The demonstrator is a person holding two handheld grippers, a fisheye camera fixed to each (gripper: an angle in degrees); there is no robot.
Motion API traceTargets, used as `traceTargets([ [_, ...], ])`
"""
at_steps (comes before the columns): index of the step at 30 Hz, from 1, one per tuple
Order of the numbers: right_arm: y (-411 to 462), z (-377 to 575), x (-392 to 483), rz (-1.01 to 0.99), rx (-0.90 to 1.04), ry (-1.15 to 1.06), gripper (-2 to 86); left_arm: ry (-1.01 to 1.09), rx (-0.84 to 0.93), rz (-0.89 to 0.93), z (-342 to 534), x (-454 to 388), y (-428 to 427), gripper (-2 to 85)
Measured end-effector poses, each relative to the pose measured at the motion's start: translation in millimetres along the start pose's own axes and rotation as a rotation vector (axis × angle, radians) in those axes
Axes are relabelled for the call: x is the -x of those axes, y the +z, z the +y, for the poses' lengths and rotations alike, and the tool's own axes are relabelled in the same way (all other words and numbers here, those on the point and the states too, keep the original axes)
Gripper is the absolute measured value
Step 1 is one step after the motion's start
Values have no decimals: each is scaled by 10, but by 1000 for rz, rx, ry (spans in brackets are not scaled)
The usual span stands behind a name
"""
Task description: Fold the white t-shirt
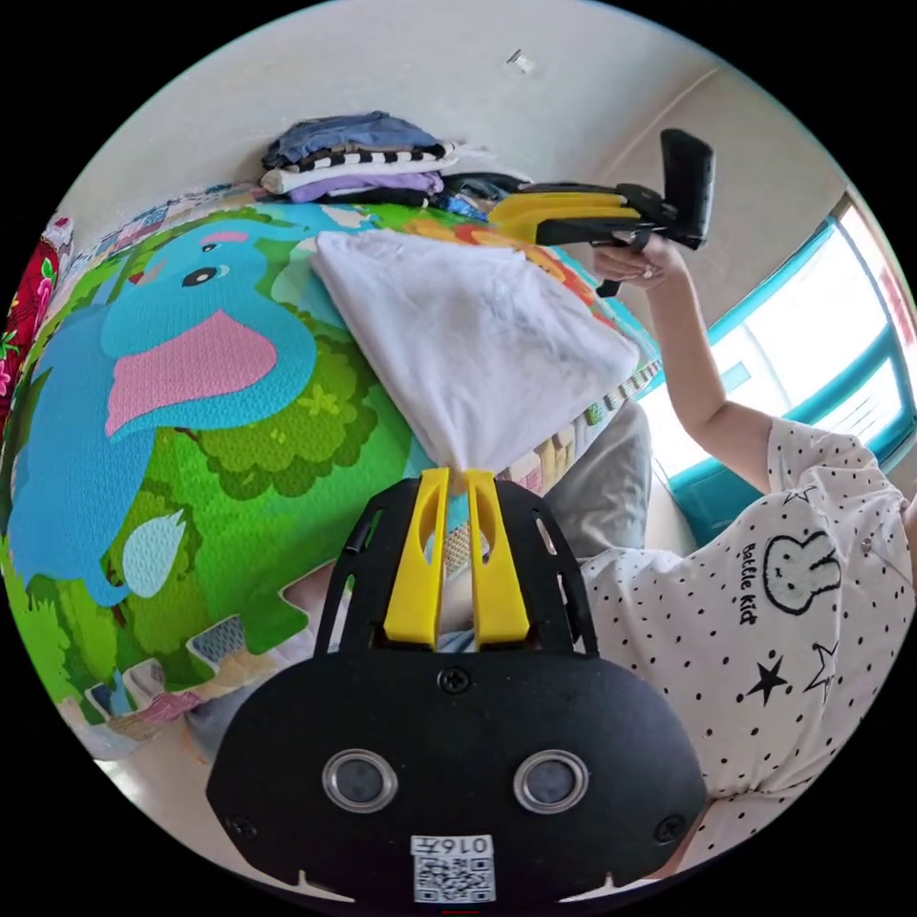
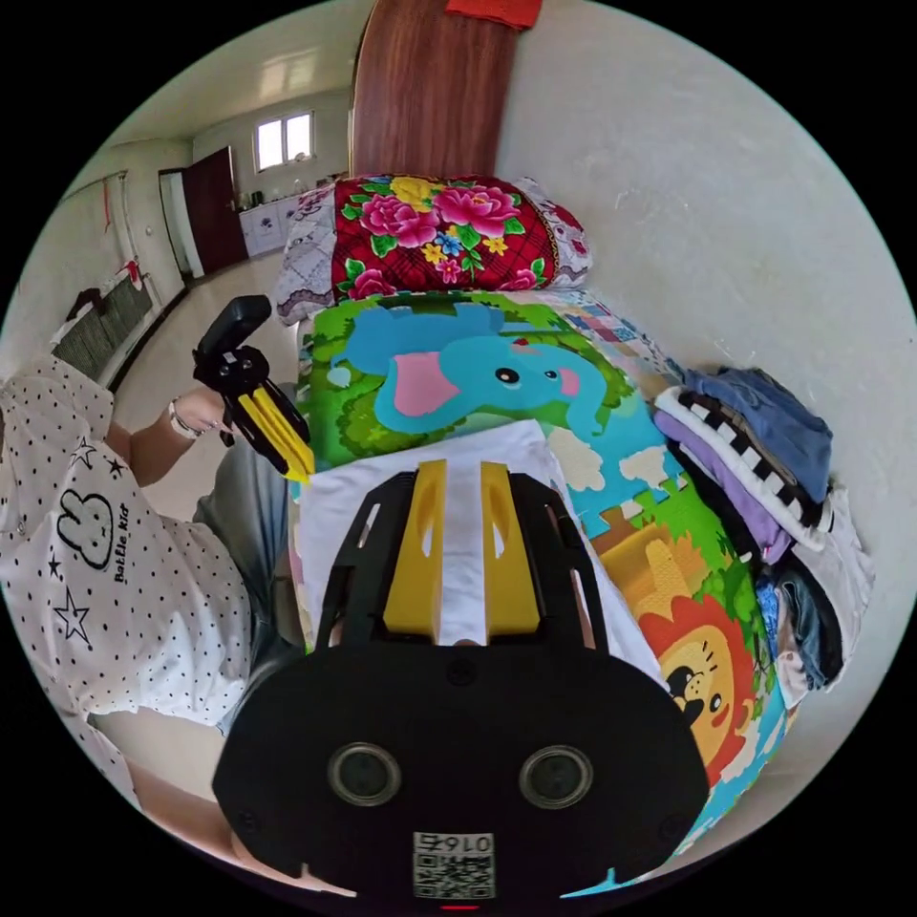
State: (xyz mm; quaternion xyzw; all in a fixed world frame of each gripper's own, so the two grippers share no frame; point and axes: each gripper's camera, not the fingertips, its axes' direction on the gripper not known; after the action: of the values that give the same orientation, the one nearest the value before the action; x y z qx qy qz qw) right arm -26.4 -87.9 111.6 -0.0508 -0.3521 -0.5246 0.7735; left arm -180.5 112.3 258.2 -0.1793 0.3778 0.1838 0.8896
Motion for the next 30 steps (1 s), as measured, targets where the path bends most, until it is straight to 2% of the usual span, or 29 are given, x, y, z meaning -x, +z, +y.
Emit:
traceTargets([
  [6,734,-118,108,43,311,-34,69,-31,26,8,268,132,147,-5],
  [10,657,-148,8,-30,228,53,67,-59,-61,76,362,161,75,-4],
  [12,500,-164,69,-28,153,69,65,-46,-110,33,338,104,55,8],
  [14,262,-161,300,-32,-13,37,65,-23,-78,6,303,87,154,22],
  [16,210,-194,491,-32,-74,1,69,-1,-30,17,291,116,298,35],
  [21,334,-475,690,31,-42,-119,80,31,-15,52,401,190,548,38],
  [30,733,-1296,-182,149,82,-57,90,93,-60,73,621,275,756,11],
])
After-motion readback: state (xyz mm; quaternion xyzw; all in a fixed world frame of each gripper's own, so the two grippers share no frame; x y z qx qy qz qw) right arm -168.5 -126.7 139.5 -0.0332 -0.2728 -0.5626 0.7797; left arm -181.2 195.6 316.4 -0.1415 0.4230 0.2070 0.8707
